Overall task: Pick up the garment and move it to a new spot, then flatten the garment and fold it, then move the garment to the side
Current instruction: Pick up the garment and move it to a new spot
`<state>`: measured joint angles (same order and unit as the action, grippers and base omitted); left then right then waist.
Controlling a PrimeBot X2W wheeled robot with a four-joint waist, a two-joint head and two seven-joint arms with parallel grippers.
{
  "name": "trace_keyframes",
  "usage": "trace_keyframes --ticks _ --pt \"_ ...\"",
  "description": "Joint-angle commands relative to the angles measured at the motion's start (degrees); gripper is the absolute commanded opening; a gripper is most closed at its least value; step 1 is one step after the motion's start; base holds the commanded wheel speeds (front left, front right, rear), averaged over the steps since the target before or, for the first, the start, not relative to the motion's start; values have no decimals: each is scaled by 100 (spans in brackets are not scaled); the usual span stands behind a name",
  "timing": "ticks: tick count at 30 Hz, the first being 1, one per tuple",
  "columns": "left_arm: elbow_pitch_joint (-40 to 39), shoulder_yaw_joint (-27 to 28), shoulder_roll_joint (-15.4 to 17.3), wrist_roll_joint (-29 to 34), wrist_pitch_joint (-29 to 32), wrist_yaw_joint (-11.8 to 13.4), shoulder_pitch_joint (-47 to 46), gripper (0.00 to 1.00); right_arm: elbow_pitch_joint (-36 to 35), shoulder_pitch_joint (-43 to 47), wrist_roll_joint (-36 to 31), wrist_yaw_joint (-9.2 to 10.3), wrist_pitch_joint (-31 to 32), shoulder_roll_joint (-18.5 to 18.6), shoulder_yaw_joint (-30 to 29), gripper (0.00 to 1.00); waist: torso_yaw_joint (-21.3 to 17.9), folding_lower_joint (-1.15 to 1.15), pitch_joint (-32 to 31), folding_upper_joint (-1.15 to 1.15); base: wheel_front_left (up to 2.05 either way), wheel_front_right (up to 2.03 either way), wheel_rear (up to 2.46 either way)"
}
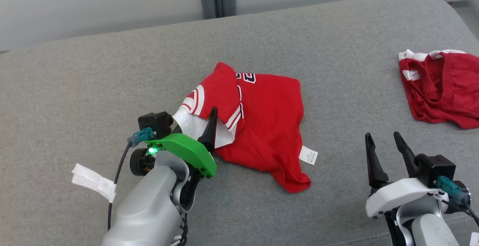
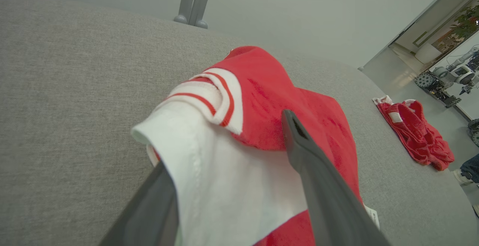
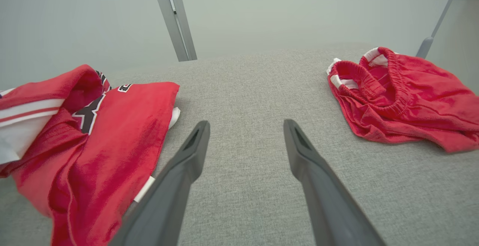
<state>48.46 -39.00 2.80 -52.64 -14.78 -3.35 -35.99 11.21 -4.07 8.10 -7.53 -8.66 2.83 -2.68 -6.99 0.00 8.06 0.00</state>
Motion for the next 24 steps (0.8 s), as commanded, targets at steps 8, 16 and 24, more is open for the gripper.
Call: trace_keyframes --ticks 8,16,24 --pt "-174 -15 21 168 -42 27 407 100 -20 301 -91 8 80 14 -93 100 644 0 -956 0 0 0 0" --pt "-711 401 229 500 -42 104 1080 100 -67 501 -127 8 135 12 -133 100 1032 0 -1304 0 0 0 0" --pt "-2064 896 562 1742 -41 609 2269 100 12 754 -183 8 136 15 8 100 1202 0 -1441 0 0 0 0"
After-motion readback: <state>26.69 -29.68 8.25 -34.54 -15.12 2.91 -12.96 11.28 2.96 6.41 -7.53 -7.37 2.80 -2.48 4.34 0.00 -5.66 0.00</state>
